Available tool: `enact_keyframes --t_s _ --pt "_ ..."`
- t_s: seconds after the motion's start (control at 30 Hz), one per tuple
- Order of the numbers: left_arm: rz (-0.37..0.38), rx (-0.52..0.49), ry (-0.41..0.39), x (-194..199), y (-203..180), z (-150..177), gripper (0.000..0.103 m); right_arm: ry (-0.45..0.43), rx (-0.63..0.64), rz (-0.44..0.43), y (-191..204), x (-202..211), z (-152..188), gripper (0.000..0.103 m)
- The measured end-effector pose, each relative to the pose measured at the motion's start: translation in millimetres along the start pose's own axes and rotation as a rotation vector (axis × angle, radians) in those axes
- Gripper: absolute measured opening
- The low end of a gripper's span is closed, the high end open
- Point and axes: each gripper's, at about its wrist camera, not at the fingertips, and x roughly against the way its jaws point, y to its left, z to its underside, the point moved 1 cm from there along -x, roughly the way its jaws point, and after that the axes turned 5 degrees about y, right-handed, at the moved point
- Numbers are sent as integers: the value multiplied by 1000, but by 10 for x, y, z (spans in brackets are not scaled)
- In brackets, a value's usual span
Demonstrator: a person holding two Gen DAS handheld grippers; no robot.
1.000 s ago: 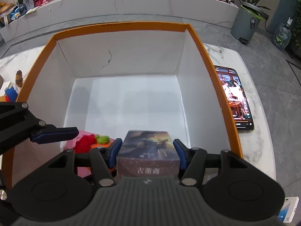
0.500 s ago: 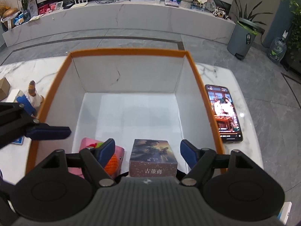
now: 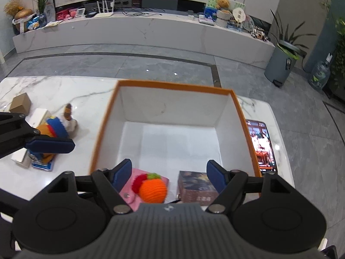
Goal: Organize objects
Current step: 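Open both tools to release the fruit and book into the box, then move the right tool to the pink backpack and grasp its strap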
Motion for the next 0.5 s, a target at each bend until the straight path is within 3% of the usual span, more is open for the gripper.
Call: enact_keyframes --t_s 0.17,0.33,0.5 --pt "-16 32 -23 187 130 107 74 -24 26 0 180 179 23 77" --pt "-18 105 -101 444 328 353 77 -100 37 -19 429 399 114 77" --pt "-92 125 -180 609 425 768 85 -165 51 -62 780 500 266 77"
